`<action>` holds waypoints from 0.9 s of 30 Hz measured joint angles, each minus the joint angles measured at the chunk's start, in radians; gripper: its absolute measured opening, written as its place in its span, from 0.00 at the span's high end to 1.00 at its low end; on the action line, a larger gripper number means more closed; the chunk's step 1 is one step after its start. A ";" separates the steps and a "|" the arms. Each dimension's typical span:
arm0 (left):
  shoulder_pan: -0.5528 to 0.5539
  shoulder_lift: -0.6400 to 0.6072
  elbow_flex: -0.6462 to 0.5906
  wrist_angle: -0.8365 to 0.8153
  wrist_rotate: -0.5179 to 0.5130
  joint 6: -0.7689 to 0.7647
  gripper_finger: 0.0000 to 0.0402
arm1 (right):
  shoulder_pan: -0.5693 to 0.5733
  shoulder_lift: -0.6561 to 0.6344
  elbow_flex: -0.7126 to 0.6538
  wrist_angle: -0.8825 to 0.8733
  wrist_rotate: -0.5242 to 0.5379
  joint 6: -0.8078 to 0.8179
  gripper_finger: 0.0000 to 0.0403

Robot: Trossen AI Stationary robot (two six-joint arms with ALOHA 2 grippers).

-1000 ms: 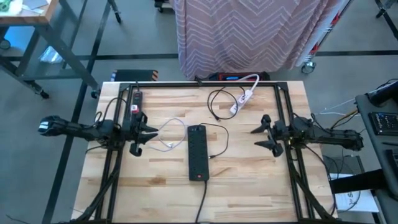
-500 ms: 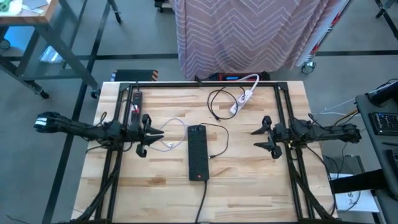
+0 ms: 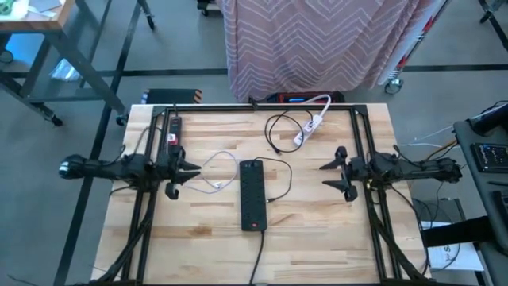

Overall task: Insert USB
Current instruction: Return to Home Position

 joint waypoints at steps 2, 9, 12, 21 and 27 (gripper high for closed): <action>0.001 0.000 0.000 -0.044 -0.001 0.006 0.84 | 0.000 0.001 0.000 0.000 -0.005 -0.006 0.39; 0.001 0.006 0.000 -0.021 -0.021 0.090 0.84 | 0.002 0.010 0.000 -0.022 -0.009 -0.037 0.37; 0.000 0.005 0.000 -0.023 -0.013 0.136 0.84 | 0.002 0.026 0.000 -0.032 -0.007 -0.043 0.38; 0.000 0.068 0.000 -0.026 -0.011 0.133 0.84 | 0.002 0.044 0.000 -0.032 -0.008 -0.031 0.43; 0.000 0.110 0.000 -0.027 -0.011 0.133 0.84 | 0.002 0.045 0.000 -0.033 -0.008 -0.031 0.45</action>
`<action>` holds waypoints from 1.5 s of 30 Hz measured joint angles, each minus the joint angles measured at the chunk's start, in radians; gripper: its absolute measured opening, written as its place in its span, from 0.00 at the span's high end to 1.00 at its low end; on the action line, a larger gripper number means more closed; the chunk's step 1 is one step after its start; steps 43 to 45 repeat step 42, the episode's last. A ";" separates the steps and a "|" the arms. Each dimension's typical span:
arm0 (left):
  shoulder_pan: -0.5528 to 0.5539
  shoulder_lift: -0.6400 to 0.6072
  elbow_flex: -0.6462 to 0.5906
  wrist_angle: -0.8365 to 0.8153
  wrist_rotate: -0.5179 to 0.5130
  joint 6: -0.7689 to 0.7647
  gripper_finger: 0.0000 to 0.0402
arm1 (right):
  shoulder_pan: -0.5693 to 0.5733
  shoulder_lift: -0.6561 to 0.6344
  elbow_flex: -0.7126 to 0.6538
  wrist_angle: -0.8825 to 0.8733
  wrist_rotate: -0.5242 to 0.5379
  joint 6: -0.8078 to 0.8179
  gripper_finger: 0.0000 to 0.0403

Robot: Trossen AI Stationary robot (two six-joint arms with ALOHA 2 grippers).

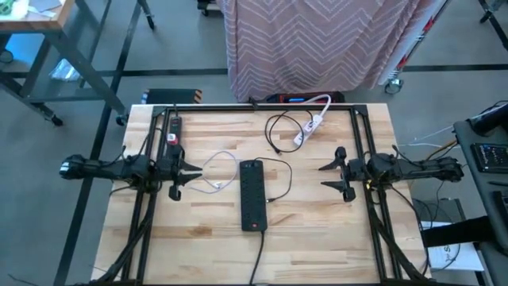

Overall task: Insert USB
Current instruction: Return to Home Position

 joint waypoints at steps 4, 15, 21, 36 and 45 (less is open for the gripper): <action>0.000 0.027 0.000 0.001 0.000 0.000 0.84 | 0.000 0.000 0.000 0.000 0.000 0.000 0.45; 0.000 0.096 0.000 0.002 0.000 0.000 0.84 | 0.000 0.000 0.000 0.000 -0.001 0.000 0.41; 0.000 0.127 0.000 0.001 0.000 0.000 0.84 | 0.000 0.000 0.000 -0.001 -0.001 0.000 0.38; 0.000 0.183 0.000 0.002 0.000 -0.001 0.84 | 0.000 0.000 0.000 -0.001 -0.001 0.000 0.36; 0.000 0.199 0.000 0.002 0.000 -0.001 0.84 | 0.000 0.000 0.000 -0.001 -0.001 0.000 0.39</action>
